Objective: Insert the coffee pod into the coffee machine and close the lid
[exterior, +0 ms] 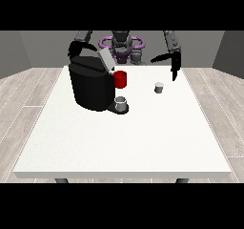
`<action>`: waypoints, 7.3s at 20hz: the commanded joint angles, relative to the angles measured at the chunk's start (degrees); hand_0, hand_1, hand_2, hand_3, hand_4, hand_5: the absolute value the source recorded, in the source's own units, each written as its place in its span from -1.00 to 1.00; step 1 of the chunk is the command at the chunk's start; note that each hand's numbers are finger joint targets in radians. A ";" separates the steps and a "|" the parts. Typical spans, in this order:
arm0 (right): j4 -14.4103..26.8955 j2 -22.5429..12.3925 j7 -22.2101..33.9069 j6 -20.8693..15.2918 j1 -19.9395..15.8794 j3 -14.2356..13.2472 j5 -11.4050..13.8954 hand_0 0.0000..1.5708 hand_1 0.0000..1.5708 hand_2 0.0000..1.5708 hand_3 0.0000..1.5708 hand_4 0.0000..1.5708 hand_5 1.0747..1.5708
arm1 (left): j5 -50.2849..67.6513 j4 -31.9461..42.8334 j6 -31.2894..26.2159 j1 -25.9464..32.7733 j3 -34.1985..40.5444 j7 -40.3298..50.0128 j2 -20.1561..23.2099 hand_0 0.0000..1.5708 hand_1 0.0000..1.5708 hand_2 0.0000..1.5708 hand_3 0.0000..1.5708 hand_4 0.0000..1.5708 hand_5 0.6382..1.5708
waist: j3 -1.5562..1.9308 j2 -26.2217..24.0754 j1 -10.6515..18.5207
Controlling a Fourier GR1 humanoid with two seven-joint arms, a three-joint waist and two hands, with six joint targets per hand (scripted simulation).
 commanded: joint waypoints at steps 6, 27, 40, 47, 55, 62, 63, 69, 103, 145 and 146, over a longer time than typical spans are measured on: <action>2.59 -2.08 2.25 0.96 -3.89 -1.66 -1.15 -1.00 -1.00 -1.00 -1.00 -0.55 1.00 | -5.07 12.47 1.79 -5.84 -0.46 -1.95 0.95 -1.00 -1.00 -1.00 -1.00 -1.00 1.00 | 0.01 3.03 -0.36; 5.14 -1.76 6.60 -1.02 -7.87 -0.77 1.19 -1.00 -1.00 -1.00 -1.00 -0.45 1.00 | -19.60 29.87 6.20 -12.24 -4.66 -8.28 6.10 -0.24 -0.24 -0.09 -0.40 -1.00 1.00 | -0.03 4.88 -2.54; 11.71 -0.83 -0.37 -2.71 -6.70 -3.18 0.84 -1.00 -1.00 -1.00 -1.00 -0.35 1.00 | -26.76 33.20 17.73 -14.97 -6.20 -10.90 1.53 0.05 0.05 0.24 -0.06 -0.50 1.00 | 0.02 4.02 -0.38; 7.57 -0.65 2.98 -0.34 -4.28 -1.04 -0.27 -1.00 -1.00 -1.00 -1.00 -0.32 1.00 | -31.10 37.29 18.54 -15.09 -7.47 -11.38 4.80 0.24 0.24 0.34 0.01 -0.59 1.00 | 0.00 2.74 -2.84; 11.80 -0.98 1.70 -1.29 -8.34 -4.01 -1.62 -1.00 -1.00 -1.00 -1.00 -0.43 1.00 | -31.65 34.81 16.88 -19.43 -8.14 -16.16 2.77 0.87 0.87 0.87 0.80 -0.23 1.00 | 0.01 3.11 -0.97; 18.07 -2.71 2.66 -0.82 -8.70 -6.32 -2.28 -1.00 -1.00 -1.00 -1.00 -0.38 1.00 | -30.25 30.07 5.93 -25.62 -8.72 -12.34 3.40 0.64 0.64 0.73 0.70 -0.29 1.00 | 0.04 -2.71 1.37; 18.91 -1.33 0.33 -1.64 -7.21 -4.60 -0.54 -1.00 -1.00 -1.00 -1.00 -0.38 1.00 | -29.99 29.85 5.90 -27.07 -8.17 -11.26 3.08 0.58 0.58 0.69 0.67 -0.32 1.00 | 0.04 -1.86 0.55; 16.19 -0.27 0.03 -1.63 -7.74 -2.29 0.33 -1.00 -1.00 -1.00 -1.00 -0.40 1.00 | -30.86 30.16 6.71 -30.24 -6.82 -8.41 3.08 0.60 0.60 0.69 0.64 -0.31 1.00 | 0.02 -0.77 -2.73; 10.34 -2.81 4.97 -2.71 -13.95 -2.96 -0.93 -1.00 -1.00 -1.00 -1.00 -0.34 1.00 | -31.71 31.55 1.09 -47.16 -2.85 -2.10 6.40 0.66 0.66 0.69 0.56 -0.36 1.00 | 0.03 4.41 -9.01; 12.98 -1.69 2.89 -3.29 -13.63 -3.44 -1.22 -1.00 -1.00 -1.00 -1.00 -0.45 1.00 | -36.81 31.76 2.50 -49.04 -5.39 -0.11 1.34 0.35 0.35 0.43 0.22 -0.53 1.00 | 0.04 5.93 -7.94; 11.62 -1.59 2.93 -4.78 -16.18 -4.55 -1.51 -1.00 -1.00 -1.00 -1.00 -0.39 1.00 | -36.47 31.93 3.24 -48.80 -4.26 -3.79 4.15 0.34 0.34 0.43 0.23 -0.54 1.00 | 0.03 9.00 -7.45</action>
